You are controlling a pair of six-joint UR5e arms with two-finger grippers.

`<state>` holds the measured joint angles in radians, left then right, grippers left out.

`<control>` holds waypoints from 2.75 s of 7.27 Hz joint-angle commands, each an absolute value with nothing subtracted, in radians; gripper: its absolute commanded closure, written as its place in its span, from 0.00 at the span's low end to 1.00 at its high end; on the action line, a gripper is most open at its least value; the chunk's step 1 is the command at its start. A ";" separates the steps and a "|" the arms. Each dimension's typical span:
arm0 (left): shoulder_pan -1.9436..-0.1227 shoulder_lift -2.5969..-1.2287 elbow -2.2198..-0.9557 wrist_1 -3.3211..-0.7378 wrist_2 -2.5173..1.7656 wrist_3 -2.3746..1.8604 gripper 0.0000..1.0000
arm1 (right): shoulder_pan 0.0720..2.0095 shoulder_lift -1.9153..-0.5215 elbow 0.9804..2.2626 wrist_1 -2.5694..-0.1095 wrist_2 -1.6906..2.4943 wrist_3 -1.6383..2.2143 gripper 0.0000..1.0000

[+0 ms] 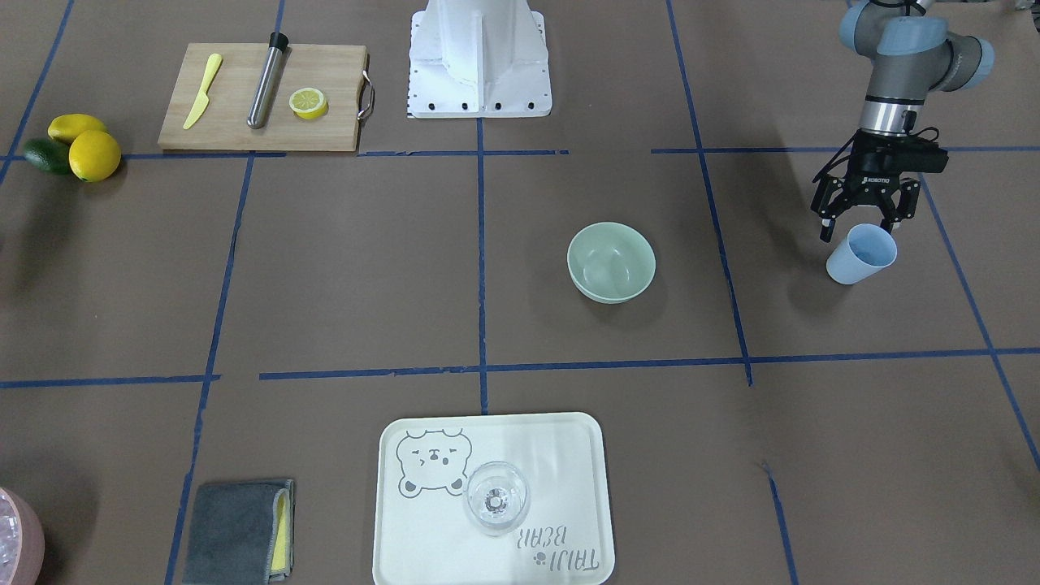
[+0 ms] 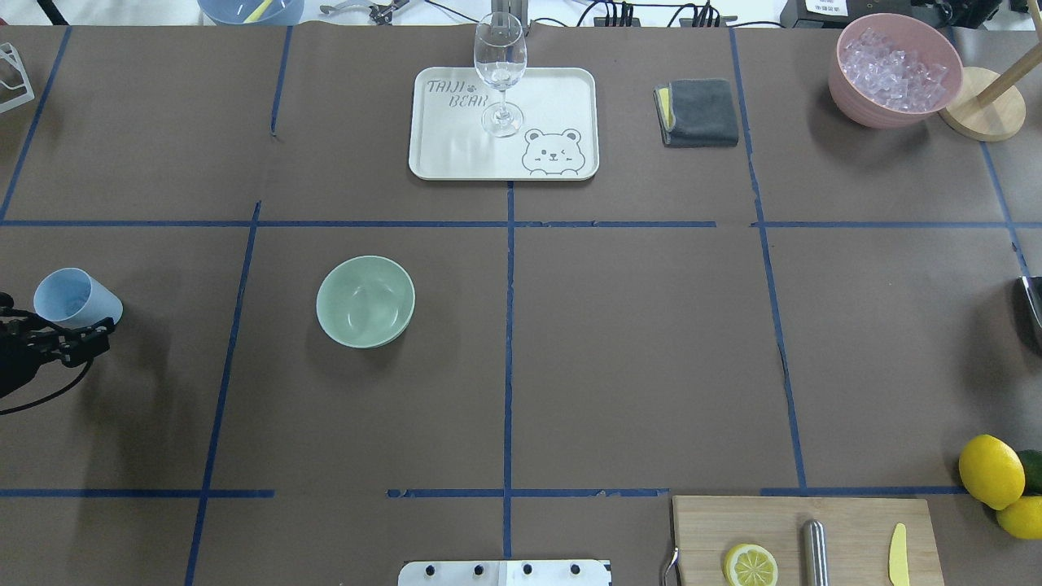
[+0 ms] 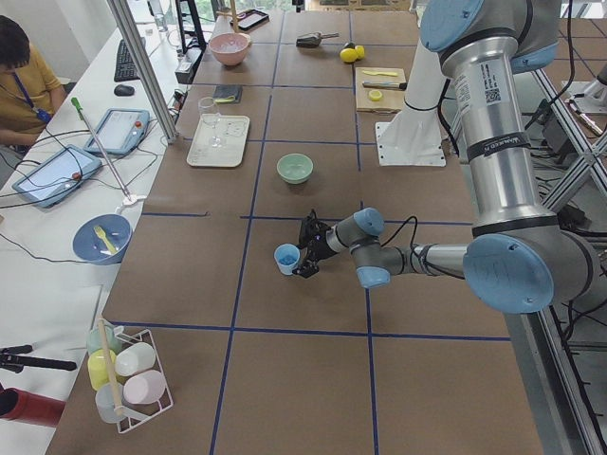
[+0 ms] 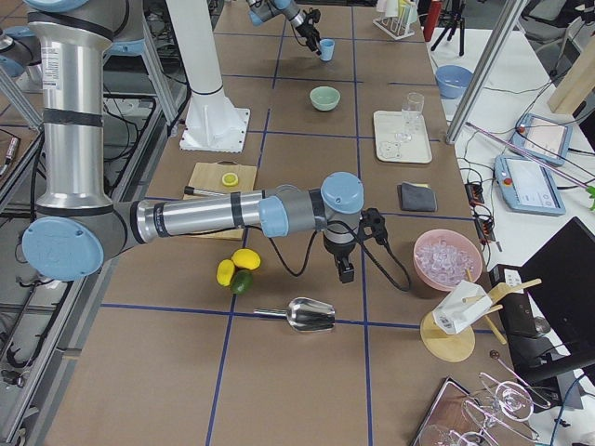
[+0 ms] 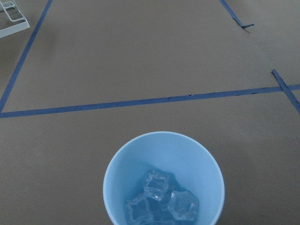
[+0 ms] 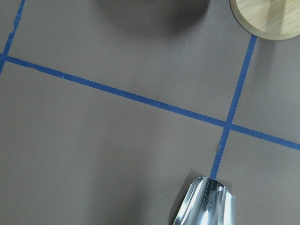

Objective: Pour ice into bowl

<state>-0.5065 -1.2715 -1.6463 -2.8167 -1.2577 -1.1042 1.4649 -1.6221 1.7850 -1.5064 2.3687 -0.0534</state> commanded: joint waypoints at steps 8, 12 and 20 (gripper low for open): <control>-0.535 -1.325 -1.585 -2.839 -1.223 -1.106 0.05 | 1.465 -1.621 1.790 -1.506 2.367 -0.054 0.00; -0.537 -1.335 -1.577 -2.839 -1.223 -1.106 0.10 | 1.466 -1.617 1.790 -1.506 2.367 -0.054 0.00; -0.592 -1.448 -1.723 -2.829 -1.233 -0.610 1.00 | 1.466 -1.617 1.787 -1.506 2.365 -0.054 0.00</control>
<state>-0.5872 -1.4100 -1.6956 -2.8322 -1.2316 -0.7361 1.4665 -1.6162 1.7878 -1.5064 2.3655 -0.0537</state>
